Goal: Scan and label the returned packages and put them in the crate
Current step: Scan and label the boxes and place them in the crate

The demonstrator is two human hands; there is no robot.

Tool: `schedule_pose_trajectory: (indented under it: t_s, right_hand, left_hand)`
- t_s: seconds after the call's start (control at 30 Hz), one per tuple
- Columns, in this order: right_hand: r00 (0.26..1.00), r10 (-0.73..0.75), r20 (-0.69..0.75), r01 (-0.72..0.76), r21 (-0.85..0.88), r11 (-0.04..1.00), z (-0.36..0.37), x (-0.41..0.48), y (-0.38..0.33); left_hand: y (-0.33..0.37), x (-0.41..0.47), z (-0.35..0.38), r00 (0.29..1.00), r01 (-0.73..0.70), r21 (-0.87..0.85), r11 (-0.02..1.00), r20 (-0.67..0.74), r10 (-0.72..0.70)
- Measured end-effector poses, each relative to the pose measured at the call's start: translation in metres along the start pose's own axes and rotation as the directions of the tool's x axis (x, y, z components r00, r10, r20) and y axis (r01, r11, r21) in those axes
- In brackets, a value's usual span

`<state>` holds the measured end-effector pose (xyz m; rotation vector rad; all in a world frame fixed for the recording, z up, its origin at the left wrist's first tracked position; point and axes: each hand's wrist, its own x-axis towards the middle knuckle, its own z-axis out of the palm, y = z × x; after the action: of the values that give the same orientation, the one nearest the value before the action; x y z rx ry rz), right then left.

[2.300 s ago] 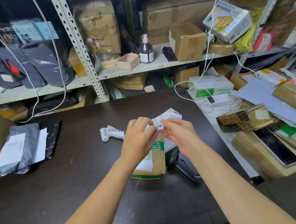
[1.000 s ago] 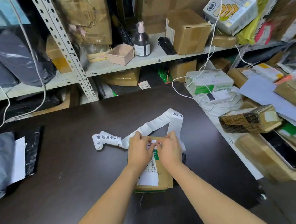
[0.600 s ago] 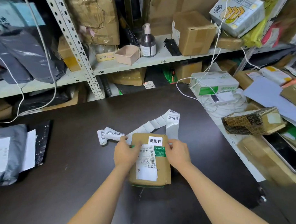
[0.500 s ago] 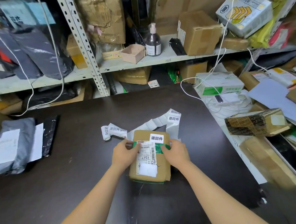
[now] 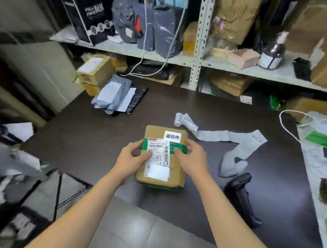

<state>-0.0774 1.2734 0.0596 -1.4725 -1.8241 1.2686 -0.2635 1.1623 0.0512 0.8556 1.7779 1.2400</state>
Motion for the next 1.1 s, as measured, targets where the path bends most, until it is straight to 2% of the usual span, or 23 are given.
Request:
schedule_pose_trajectory:
  t_s: [0.1, 0.23, 0.33, 0.5, 0.63, 0.8, 0.97, 1.1]
  right_hand:
    - [0.989, -0.049, 0.137, 0.050, -0.005, 0.999, 0.050, -0.022, -0.035]
    - [0.950, -0.132, 0.283, 0.152, -0.051, 0.987, 0.133, -0.060, -0.079]
    - [0.890, -0.204, 0.408, 0.265, -0.098, 0.959, 0.208, -0.103, -0.114]
    - [0.753, -0.253, 0.607, 0.416, -0.142, 0.898, 0.342, -0.185, -0.147]
    - [0.671, -0.202, 0.713, 0.467, -0.196, 0.862, 0.439, -0.241, -0.157]
    - [0.568, -0.085, 0.819, 0.402, -0.186, 0.896, 0.536, -0.286, -0.146]
    - [0.507, -0.003, 0.862, 0.373, -0.216, 0.903, 0.626, -0.293, -0.123]
    - [0.479, 0.052, 0.876, 0.361, -0.251, 0.898, 0.716, -0.277, -0.105]
  left_hand:
    - [-0.014, -0.042, -0.065, 0.999, 0.001, 0.066, 0.998, -0.055, 0.002]
    - [-0.040, -0.106, -0.150, 0.981, 0.035, 0.001, 0.999, -0.191, -0.034]
    - [-0.071, -0.160, -0.216, 0.946, 0.047, -0.107, 0.993, -0.315, -0.079]
    - [-0.140, -0.251, -0.318, 0.831, 0.117, -0.273, 0.955, -0.500, -0.245]
    - [-0.201, -0.312, -0.380, 0.733, 0.122, -0.380, 0.917, -0.588, -0.341]
    - [-0.273, -0.354, -0.427, 0.627, 0.082, -0.526, 0.846, -0.633, -0.454]
    - [-0.347, -0.357, -0.462, 0.559, 0.137, -0.604, 0.785, -0.607, -0.565]
    - [-0.411, -0.335, -0.505, 0.537, 0.154, -0.666, 0.730, -0.564, -0.628]
